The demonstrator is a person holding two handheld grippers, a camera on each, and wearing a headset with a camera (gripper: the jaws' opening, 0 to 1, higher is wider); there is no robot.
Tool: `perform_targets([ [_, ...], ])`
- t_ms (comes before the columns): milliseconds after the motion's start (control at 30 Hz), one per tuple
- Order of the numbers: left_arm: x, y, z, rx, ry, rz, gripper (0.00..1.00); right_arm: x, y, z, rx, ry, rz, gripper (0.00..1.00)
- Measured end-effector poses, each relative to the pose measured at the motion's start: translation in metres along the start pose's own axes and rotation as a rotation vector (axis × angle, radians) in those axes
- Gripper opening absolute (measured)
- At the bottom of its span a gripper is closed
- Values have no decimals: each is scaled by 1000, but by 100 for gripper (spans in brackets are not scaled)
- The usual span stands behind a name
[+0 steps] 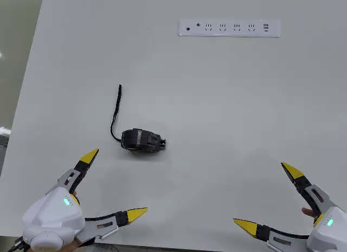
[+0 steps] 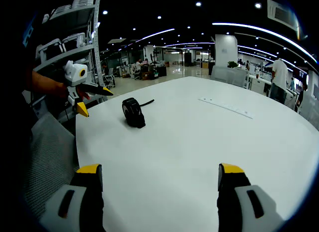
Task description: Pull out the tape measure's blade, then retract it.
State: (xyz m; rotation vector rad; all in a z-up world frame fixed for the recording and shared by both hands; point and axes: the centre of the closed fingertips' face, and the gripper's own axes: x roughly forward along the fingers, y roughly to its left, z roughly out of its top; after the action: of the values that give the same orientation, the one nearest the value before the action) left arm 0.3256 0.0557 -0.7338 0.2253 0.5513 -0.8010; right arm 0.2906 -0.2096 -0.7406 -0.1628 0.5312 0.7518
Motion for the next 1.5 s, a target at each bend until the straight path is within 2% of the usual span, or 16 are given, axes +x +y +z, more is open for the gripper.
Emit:
perform_targets([
  [800, 1, 0, 1, 11, 9, -7, 100, 1, 1, 0, -5, 3, 7, 99],
  [1500, 4, 6, 2, 38, 30, -22, 99, 4, -2, -2, -16, 31, 18, 98],
])
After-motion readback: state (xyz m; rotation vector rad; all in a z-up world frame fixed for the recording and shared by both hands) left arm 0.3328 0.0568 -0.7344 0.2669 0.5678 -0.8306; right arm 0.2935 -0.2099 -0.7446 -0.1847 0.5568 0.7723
